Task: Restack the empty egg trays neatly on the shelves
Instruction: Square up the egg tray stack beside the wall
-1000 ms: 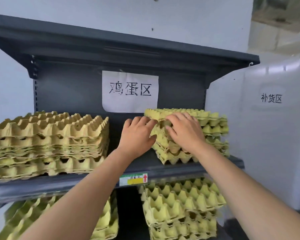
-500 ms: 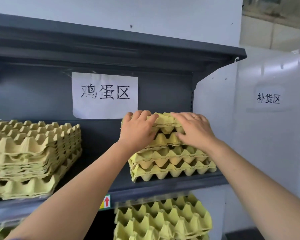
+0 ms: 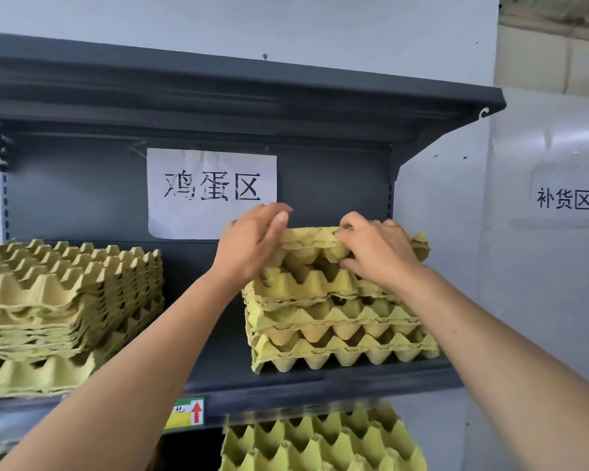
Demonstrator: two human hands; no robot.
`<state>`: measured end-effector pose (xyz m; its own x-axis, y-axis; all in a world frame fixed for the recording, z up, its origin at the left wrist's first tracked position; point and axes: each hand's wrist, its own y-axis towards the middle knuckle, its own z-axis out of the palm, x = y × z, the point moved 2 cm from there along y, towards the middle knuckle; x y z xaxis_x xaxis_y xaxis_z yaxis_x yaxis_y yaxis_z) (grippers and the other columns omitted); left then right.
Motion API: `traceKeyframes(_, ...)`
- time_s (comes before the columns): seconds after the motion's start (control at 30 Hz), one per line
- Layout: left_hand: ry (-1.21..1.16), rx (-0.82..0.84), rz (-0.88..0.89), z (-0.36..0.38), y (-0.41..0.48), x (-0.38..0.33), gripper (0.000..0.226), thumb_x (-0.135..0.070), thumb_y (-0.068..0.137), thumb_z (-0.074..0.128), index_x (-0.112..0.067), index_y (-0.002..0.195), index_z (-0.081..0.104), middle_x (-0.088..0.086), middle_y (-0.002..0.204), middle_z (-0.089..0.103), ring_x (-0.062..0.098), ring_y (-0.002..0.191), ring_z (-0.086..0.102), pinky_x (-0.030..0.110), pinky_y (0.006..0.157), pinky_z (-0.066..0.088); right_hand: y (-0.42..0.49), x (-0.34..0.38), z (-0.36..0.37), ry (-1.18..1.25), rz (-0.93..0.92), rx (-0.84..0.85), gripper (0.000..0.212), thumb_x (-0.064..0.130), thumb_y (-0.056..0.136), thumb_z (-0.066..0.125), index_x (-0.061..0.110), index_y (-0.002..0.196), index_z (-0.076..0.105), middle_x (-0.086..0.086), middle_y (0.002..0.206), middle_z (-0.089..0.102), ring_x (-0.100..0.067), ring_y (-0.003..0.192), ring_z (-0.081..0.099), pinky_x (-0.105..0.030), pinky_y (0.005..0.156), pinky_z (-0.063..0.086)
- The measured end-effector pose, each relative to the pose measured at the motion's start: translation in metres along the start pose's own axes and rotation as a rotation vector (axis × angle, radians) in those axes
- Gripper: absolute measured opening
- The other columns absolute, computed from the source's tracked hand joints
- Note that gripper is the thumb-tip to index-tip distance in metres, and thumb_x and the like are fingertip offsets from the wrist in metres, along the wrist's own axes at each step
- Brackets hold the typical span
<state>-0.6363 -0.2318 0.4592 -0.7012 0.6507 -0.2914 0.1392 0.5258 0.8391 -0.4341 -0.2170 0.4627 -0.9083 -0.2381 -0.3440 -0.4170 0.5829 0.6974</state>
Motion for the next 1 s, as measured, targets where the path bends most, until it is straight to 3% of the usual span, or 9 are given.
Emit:
traceKeyframes(0.1,-0.323,-0.151,-0.217,-0.004,0.0,0.017,0.032,-0.011,0.101,0.031,-0.013,0.122,0.054,0.003,0.105,0.056,0.023,0.109,0.053,0.029,0.092,0.04,-0.005,-0.014,-0.004,0.063,-0.024,-0.038,0.03,0.029,0.084,0.062,0.025,0.115,0.062,0.006,0.129,0.046,-0.019,0.095,0.058,-0.036,0.09,0.037)
traceKeyframes(0.2,-0.124,-0.036,-0.253,-0.001,-0.004,0.025,0.049,0.014,0.089,0.028,-0.01,0.115,0.061,0.009,0.117,0.058,0.023,0.118,0.05,0.02,0.093,0.035,-0.015,-0.027,0.0,0.085,-0.047,-0.084,0.037,0.026,0.082,0.066,0.025,0.119,0.063,0.005,0.132,0.048,-0.021,0.102,0.058,-0.038,0.097,0.033)
traceKeyframes(0.3,-0.009,0.086,-0.21,0.005,-0.011,0.016,0.066,0.023,0.077,0.027,-0.016,0.119,0.06,0.001,0.127,0.054,0.017,0.125,0.044,0.019,0.096,0.032,-0.026,-0.051,0.006,0.164,-0.027,-0.204,0.045,0.016,0.072,0.077,0.019,0.117,0.068,-0.003,0.128,0.057,-0.028,0.102,0.061,-0.047,0.104,0.033)
traceKeyframes(0.5,0.333,0.171,0.014,0.008,-0.017,-0.023,0.073,0.003,0.086,0.056,-0.03,0.145,0.029,0.002,0.131,0.051,0.022,0.117,0.047,0.035,0.095,0.042,-0.035,-0.089,0.014,0.39,-0.023,-0.249,0.04,0.009,0.071,0.079,0.008,0.11,0.07,-0.008,0.128,0.056,-0.023,0.095,0.054,-0.061,0.102,0.033)
traceKeyframes(0.57,0.425,0.075,0.097,0.004,-0.016,-0.036,0.068,-0.001,0.084,0.061,-0.023,0.143,0.035,0.005,0.13,0.055,0.026,0.119,0.049,0.038,0.096,0.039,-0.039,-0.097,0.018,0.471,-0.014,-0.225,0.044,0.013,0.071,0.081,0.006,0.112,0.068,-0.009,0.13,0.054,-0.022,0.098,0.048,-0.058,0.1,0.036)
traceKeyframes(0.63,0.509,0.02,0.157,0.001,-0.016,-0.045,0.064,-0.004,0.081,0.066,-0.019,0.139,0.043,0.007,0.127,0.059,0.028,0.121,0.05,0.04,0.1,0.035,-0.044,-0.101,0.023,0.459,0.028,-0.218,0.048,0.016,0.067,0.084,0.004,0.111,0.069,-0.012,0.129,0.056,-0.037,0.106,0.05,-0.053,0.095,0.04)
traceKeyframes(0.73,0.593,0.065,0.237,0.004,-0.02,-0.055,0.06,-0.015,0.076,0.074,-0.015,0.132,0.051,0.007,0.117,0.064,0.028,0.115,0.055,0.042,0.102,0.033,-0.051,-0.099,0.027,0.365,0.179,-0.212,0.051,0.023,0.069,0.083,0.013,0.117,0.067,-0.011,0.127,0.056,-0.04,0.11,0.049,-0.049,0.089,0.044)
traceKeyframes(0.83,0.629,0.126,0.2,0.015,-0.03,-0.063,0.058,-0.024,0.082,0.069,-0.019,0.136,0.047,0.003,0.119,0.062,0.025,0.113,0.055,0.037,0.102,0.031,-0.053,-0.093,0.031,0.449,0.276,-0.096,0.055,0.019,0.083,0.071,0.021,0.135,0.052,-0.01,0.127,0.049,-0.035,0.115,0.043,-0.042,0.087,0.045)
traceKeyframes(1.0,0.656,0.13,0.098,0.024,-0.037,-0.064,0.059,-0.027,0.088,0.062,-0.028,0.141,0.037,-0.002,0.13,0.053,0.021,0.126,0.043,0.04,0.099,0.03,-0.059,-0.096,0.021,0.552,0.219,0.069,0.062,0.001,0.09,0.048,0.023,0.147,0.033,-0.012,0.14,0.044,-0.034,0.126,0.043,-0.042,0.097,0.043)
